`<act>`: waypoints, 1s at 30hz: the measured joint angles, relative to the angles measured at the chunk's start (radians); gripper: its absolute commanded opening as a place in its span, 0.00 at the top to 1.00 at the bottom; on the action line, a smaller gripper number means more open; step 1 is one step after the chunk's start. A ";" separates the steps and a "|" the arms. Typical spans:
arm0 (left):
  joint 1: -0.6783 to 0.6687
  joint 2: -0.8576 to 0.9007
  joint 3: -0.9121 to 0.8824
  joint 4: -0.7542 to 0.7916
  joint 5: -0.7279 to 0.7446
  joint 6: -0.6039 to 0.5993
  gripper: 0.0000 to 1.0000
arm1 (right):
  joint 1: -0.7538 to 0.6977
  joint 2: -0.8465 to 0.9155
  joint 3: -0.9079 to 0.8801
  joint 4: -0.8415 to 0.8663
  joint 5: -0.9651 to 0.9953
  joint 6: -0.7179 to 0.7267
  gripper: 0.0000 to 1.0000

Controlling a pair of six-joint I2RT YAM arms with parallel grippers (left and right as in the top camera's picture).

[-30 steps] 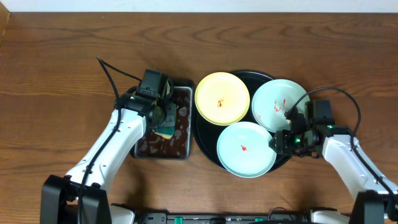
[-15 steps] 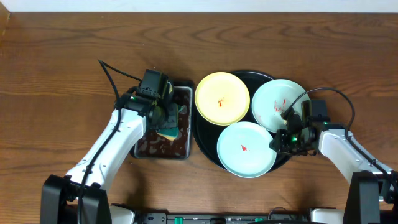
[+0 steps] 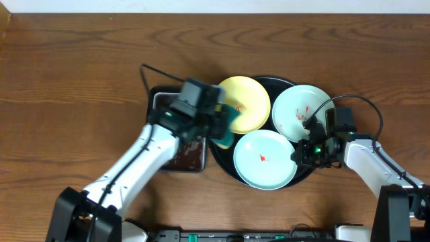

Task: Clean dirty plates on tray and stack at the side
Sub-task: 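Scrub the pale green plate with the sponge held in left gripper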

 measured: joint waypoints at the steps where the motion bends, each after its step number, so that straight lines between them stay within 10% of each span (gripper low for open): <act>1: -0.031 0.000 0.000 0.029 0.006 -0.025 0.93 | 0.000 0.000 0.000 0.001 0.000 0.000 0.99; 14: -0.360 0.155 0.003 0.200 -0.163 -0.274 0.93 | 0.000 0.000 0.000 0.000 0.000 0.000 0.99; 30: -0.389 0.300 0.047 0.084 -0.352 -0.288 0.93 | 0.000 0.000 0.000 -0.001 -0.011 0.000 0.99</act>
